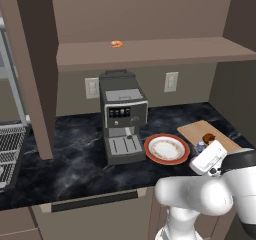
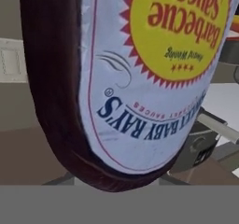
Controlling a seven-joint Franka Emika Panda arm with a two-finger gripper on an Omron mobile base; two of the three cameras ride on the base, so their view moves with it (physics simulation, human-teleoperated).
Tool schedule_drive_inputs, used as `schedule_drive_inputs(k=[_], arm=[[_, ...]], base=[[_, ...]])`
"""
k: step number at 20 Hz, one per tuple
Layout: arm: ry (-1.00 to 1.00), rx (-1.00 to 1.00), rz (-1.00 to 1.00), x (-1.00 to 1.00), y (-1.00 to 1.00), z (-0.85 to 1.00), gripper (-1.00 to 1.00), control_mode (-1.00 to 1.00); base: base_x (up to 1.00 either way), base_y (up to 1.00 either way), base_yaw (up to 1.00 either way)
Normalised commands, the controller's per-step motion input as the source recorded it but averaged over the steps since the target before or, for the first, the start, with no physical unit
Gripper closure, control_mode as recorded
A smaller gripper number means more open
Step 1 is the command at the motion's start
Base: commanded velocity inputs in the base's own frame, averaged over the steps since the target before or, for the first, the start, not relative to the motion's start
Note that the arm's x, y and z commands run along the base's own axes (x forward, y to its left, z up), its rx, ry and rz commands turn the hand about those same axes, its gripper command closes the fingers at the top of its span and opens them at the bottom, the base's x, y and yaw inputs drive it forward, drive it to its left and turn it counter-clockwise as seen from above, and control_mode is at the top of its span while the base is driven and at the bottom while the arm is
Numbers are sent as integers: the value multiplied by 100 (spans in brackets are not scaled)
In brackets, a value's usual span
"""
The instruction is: Pick the chicken drumstick from the plate and place it on the cutting board. Then pick the condiment bottle from the cabinet and place it next to the cutting board.
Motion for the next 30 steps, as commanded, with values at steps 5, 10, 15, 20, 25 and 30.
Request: schedule_drive_inputs(k=[5, 10, 15, 20, 25, 30], arm=[[-2, -7, 0, 1, 0, -34, 100, -100], [0, -8, 0, 0, 0, -36, 100, -100], [0, -9, 0, 1, -3, -38, 100, -100], [1, -9, 0, 0, -4, -34, 100, -100], [2, -8, 0, 4, 0, -31, 100, -100], [5, -6, 0, 12, 0, -29, 100, -100]], base=[[0, 0, 0], [0, 0, 0], [0, 0, 0], [0, 0, 0], [0, 0, 0], [0, 0, 0]])
